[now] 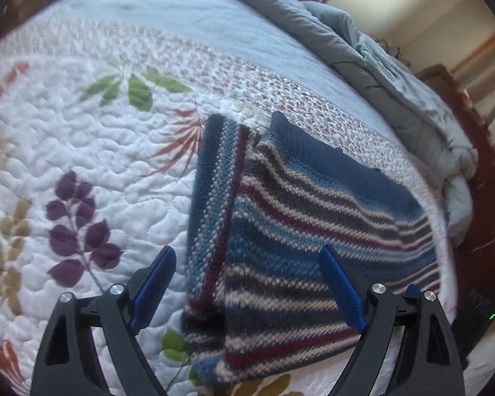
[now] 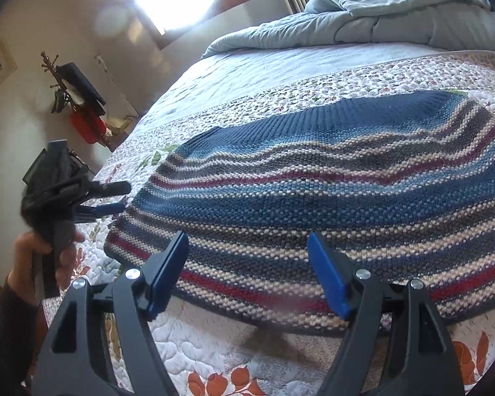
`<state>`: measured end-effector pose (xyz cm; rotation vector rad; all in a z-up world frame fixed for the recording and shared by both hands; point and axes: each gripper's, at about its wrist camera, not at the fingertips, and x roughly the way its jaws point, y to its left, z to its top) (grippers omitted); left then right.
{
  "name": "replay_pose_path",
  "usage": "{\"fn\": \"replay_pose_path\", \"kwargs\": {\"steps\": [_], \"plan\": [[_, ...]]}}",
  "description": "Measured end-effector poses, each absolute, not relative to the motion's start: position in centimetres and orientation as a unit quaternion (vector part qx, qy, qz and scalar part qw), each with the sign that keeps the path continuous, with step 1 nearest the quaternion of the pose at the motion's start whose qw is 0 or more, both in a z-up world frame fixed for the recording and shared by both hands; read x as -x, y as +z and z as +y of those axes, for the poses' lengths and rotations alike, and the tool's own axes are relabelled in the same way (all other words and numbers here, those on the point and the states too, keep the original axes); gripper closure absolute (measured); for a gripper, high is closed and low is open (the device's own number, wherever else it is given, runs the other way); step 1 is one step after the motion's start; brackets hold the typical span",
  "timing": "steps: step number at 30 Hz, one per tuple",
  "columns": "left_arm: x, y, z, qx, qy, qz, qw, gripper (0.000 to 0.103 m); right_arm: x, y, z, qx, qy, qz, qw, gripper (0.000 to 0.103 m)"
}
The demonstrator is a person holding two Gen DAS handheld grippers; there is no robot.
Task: Fold small clothes
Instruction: 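Move both open grippers back above the folded sweater rectangle, then grasp one side edge of the folded sweater with the left gripper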
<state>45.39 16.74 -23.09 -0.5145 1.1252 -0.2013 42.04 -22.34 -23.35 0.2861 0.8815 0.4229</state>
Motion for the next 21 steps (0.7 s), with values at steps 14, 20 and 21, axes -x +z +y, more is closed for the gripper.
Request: {"fn": "replay_pose_path", "kwargs": {"steps": [14,20,21], "plan": [[-50.4,-25.8,17.4,0.272,-0.105,0.576,0.763,0.014,-42.5,-23.5,-23.6,-0.163,0.202,0.430,0.864,0.027],[-51.9,-26.9,16.3,0.258,-0.113,0.598,0.750,0.014,-42.6,-23.8,-23.1,-0.157,0.205,0.438,0.861,0.026],[-52.1,-27.0,16.3,0.260,-0.115,0.599,0.748,0.013,-42.6,-23.8,-23.1,-0.156,0.206,0.438,0.861,0.026]]}}
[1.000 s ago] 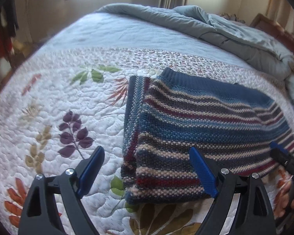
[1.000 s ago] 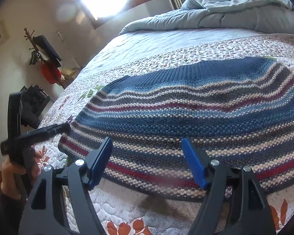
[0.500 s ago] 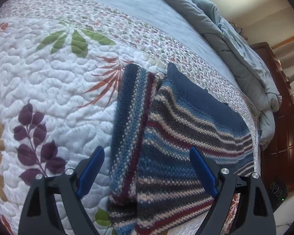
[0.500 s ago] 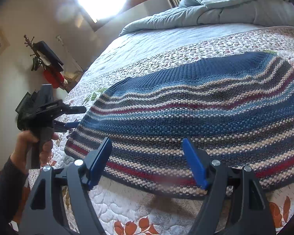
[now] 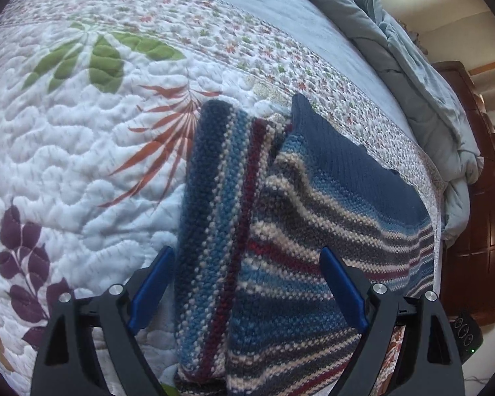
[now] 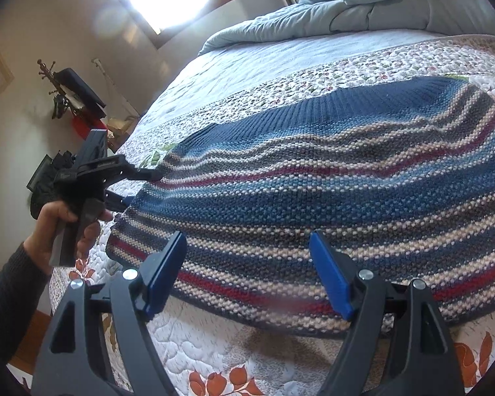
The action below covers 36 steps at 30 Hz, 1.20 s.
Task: Fold small clothes
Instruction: 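Grasp one side edge of the folded sweater with the left gripper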
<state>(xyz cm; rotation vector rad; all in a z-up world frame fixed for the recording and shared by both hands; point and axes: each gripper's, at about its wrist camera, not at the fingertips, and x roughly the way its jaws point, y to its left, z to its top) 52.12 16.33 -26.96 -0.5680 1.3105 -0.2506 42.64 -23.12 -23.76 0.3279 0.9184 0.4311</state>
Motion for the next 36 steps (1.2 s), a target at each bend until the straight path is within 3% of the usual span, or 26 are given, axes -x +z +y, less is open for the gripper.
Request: {"fn": "replay_pose_path", "kwargs": {"steps": [15,22,34,36], "plan": [[-55.2,-27.7,16.2,0.264,-0.126,0.617,0.731,0.010,-42.8,-24.3,-23.3,-0.143,0.200,0.435,0.866,0.025],[-55.2,-27.7,17.0,0.270,-0.139,0.615,0.728,0.023,-42.6,-24.5,-22.5,-0.132,0.204,0.432,0.868,0.025],[-57.0,-27.6,15.6,0.234,-0.156,0.626,0.727,0.020,-42.7,-24.7,-22.3,-0.128,0.208,0.429,0.870,0.025],[-57.3,-27.6,15.4,0.228,-0.159,0.626,0.728,0.027,-42.7,-24.7,-22.5,-0.127,0.206,0.428,0.871,0.024]]}}
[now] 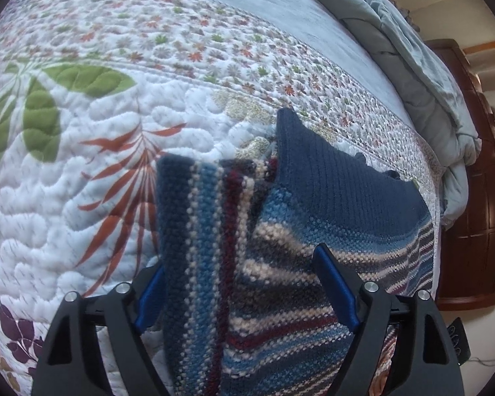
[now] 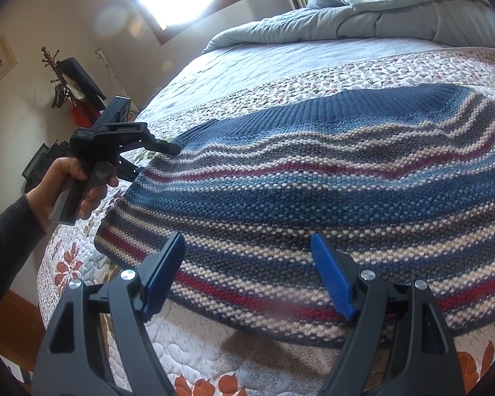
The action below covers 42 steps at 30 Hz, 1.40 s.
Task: Fold small clothes
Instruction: 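Grasp one side edge of the folded sweater with the left gripper, then grasp the opposite side edge with the right gripper while the left gripper holds its edge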
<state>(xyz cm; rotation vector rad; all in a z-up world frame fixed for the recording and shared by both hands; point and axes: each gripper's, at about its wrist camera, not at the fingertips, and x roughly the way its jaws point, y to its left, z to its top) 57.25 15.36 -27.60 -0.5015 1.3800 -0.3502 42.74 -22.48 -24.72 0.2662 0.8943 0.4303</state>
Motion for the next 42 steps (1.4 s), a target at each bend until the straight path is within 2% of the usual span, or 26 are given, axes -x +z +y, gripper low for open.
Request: {"fn": "replay_pose_path", "kwargs": {"steps": [1,6,9,13,16,27,42], "plan": [[-57.4,-27.6,15.4,0.225,-0.161,0.628,0.727,0.043,-42.8,-24.7,-22.5,-0.128,0.205,0.428,0.871,0.024],[-57.6,-27.6,15.6,0.228,-0.174,0.631,0.721,0.056,-42.9,-24.7,-22.5,-0.128,0.206,0.425,0.872,0.024],[-57.6,-27.1,15.6,0.236,-0.182,0.624,0.723,0.068,-42.8,-24.7,-22.2,-0.123,0.206,0.426,0.872,0.024],[-57.6,-27.0,15.6,0.236,-0.178,0.626,0.722,0.070,-41.8,-24.1,-20.8,-0.096,0.220,0.419,0.876,0.024],[-57.7,-26.9,15.6,0.232,-0.171,0.631,0.720,0.070,-39.9,-23.4,-17.5,-0.029,0.259,0.405,0.876,0.024],[-57.7,-27.0,15.3,0.211,-0.173,0.640,0.718,0.071,-38.5,-23.7,-14.6,0.000,0.282,0.413,0.866,0.023],[-58.2,-27.5,15.3,0.216,-0.169,0.654,0.705,0.071,-37.3,-24.3,-4.5,0.162,0.319,0.390,0.848,0.023]]}}
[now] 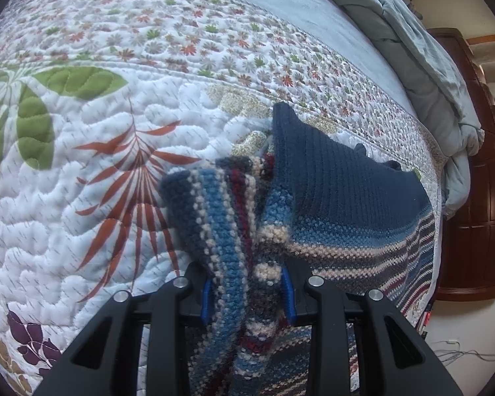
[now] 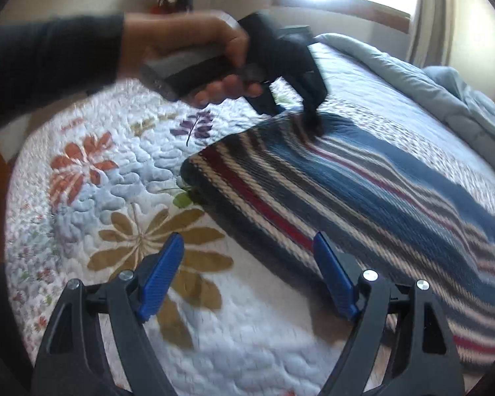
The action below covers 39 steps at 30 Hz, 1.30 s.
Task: Fold small clothes
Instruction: 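Grasp the opposite side edge with the right gripper while the left gripper holds its edge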
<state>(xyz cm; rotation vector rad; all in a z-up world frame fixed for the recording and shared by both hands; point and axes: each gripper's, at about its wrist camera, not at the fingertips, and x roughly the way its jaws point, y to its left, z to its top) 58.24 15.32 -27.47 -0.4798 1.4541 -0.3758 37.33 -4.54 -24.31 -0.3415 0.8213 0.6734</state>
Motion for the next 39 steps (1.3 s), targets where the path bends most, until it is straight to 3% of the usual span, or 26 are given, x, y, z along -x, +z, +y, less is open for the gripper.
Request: {"fn": "replay_pose_path", "kwargs": {"steps": [5,9,29,39], "plan": [[-58.6,-27.4,15.1,0.202,-0.173,0.663,0.700,0.070,-38.4,-25.9,0.7,0.259,0.295,0.380,0.837,0.015],[-58.8,-27.1,14.7,0.183,-0.176,0.669,0.699,0.070,-39.1,-27.5,3.1,0.315,0.270,0.368,0.832,0.015],[-59.1,-27.6,15.1,0.182,-0.206,0.669,0.691,0.068,-44.4,-29.3,4.2,0.320,0.222,0.361,0.847,0.014],[-58.3,-27.0,15.4,0.187,-0.211,0.656,0.701,0.073,-45.9,-28.6,3.4,0.292,0.221,0.373,0.852,0.041]]}}
